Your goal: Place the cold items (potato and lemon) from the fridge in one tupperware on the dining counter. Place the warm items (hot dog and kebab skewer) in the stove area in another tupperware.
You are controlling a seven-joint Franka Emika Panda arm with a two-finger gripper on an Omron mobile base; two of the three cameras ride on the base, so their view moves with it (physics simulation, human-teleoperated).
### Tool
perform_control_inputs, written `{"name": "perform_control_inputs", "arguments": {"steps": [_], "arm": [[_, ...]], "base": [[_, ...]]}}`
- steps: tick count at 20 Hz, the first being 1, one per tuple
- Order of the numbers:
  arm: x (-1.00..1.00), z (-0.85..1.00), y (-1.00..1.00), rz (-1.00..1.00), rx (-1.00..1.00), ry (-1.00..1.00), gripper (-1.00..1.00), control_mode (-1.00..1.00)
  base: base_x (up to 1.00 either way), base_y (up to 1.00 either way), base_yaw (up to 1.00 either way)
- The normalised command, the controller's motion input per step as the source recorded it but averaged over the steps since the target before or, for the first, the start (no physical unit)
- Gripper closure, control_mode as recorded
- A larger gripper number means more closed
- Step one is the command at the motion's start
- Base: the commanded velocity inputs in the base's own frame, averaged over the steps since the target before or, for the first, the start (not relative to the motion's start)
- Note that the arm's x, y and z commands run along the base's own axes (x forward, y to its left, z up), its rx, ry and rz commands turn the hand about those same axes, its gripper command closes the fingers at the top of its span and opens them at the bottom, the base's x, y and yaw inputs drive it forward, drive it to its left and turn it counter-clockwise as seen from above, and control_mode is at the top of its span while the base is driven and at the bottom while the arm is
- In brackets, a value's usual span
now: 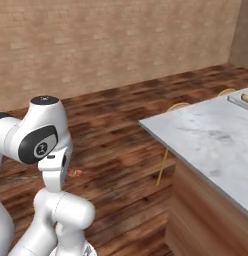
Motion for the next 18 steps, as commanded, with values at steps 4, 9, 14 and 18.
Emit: {"name": "perform_control_inputs", "arguments": {"steps": [4, 9, 14, 18], "arm": [[0.00, 0.00, 0.00, 0.00, 0.00, 0.00, 1.00, 1.00], [0.00, 0.00, 0.00, 0.00, 0.00, 0.00, 1.00, 1.00], [0.00, 0.00, 0.00, 0.00, 0.00, 0.00, 1.00, 1.00], [0.00, 0.00, 0.00, 0.00, 0.00, 0.00, 1.00, 1.00]], "base": [[1.00, 0.97, -0.38], [1.00, 0.95, -0.39], [1.00, 1.00, -0.39], [1.00, 1.00, -0.38]]}}
